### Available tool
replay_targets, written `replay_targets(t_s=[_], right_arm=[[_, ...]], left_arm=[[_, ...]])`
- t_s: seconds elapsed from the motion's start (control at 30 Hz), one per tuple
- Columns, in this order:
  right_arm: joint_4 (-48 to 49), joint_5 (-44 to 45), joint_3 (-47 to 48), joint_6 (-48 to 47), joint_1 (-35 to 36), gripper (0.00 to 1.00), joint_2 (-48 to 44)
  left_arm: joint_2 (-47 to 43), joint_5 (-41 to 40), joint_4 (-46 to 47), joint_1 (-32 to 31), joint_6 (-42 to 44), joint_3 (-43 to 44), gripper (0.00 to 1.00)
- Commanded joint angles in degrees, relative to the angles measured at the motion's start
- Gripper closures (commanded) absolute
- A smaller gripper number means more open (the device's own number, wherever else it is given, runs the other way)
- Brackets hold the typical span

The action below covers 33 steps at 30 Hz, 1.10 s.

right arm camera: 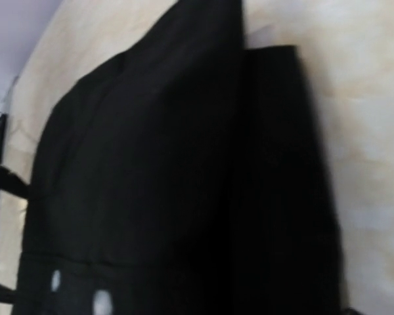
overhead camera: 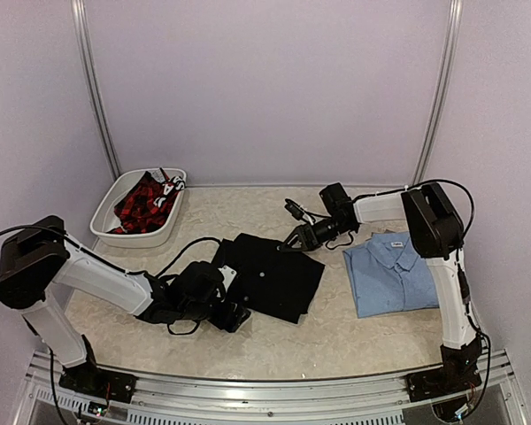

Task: Fold and stack the long sleeve shirts
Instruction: Pick up the square-folded shirt from the center of the board.

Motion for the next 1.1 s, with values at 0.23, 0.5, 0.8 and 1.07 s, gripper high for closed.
replay_targets(t_s=[0.23, 0.5, 0.8, 1.07], right_arm=[[-3.96, -5.27, -4.12, -0.54, 4.56, 0.20, 3.17], [-4.09, -9.83, -4.25, -1.81, 7.58, 0.33, 4.21], [0.16, -12.86, -6.85, 2.28, 5.37, 0.99, 0.23], [-9.42, 14.83, -8.59, 1.93, 1.58, 1.00, -20.38]], left_arm=[[2.20, -3.86, -1.22, -0.26, 0.56, -0.30, 0.16], [1.99, -4.58, -1.12, -0.31, 1.45, -0.39, 0.16], [0.86, -6.28, -1.53, -0.22, 1.54, -0.30, 0.15], [-8.33, -10.27, -5.00, 1.13, 1.59, -0.69, 0.11]])
